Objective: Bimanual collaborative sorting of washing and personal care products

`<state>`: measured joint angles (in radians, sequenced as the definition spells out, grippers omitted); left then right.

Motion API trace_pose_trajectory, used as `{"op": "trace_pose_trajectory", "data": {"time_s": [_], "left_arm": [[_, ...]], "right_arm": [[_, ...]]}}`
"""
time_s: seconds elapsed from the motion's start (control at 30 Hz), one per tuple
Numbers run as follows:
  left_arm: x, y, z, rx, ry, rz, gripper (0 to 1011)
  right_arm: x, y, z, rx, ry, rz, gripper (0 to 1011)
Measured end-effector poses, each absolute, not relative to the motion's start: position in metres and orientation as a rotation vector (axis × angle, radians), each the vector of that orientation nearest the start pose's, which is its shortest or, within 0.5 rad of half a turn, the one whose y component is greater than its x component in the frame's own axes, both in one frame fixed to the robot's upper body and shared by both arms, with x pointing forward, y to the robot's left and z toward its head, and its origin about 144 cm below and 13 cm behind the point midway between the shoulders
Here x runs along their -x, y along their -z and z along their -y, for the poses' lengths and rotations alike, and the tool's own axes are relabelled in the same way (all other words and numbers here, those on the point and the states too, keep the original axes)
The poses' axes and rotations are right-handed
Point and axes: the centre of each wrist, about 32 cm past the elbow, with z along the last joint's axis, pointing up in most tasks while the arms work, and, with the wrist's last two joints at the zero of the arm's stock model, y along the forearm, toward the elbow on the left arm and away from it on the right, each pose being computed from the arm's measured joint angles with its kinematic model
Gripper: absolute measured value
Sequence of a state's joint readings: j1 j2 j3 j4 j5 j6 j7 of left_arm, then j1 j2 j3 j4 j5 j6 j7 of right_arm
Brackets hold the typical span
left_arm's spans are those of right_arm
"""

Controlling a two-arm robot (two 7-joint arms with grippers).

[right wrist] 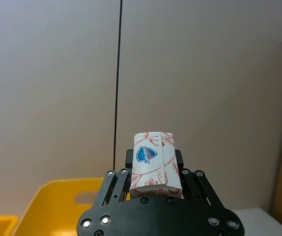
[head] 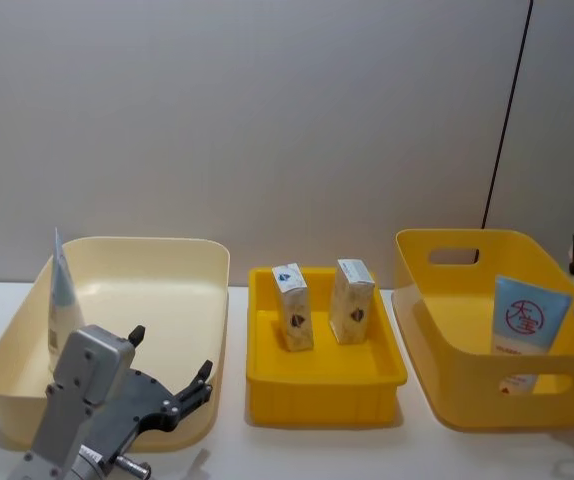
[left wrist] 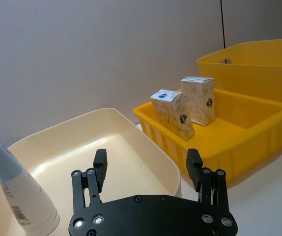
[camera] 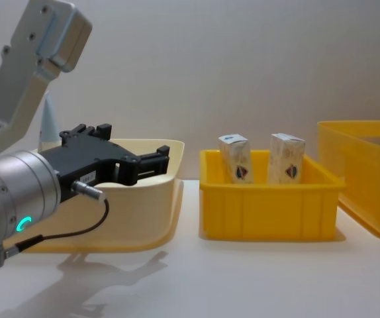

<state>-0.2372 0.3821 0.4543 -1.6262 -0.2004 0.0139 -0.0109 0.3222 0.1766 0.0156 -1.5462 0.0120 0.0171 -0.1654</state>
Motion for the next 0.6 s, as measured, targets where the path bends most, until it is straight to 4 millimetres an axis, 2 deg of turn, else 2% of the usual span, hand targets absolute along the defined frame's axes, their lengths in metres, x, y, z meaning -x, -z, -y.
{"op": "trace_pose_trajectory", "data": {"time_s": [0.6], "left_arm": [[-0.492, -1.204, -0.198, -0.061, -1.124, 0.268, 1003]], "right_arm": [[-0.549, -1.238, 0.276, -0.004, 1.776, 0.2, 407]]}}
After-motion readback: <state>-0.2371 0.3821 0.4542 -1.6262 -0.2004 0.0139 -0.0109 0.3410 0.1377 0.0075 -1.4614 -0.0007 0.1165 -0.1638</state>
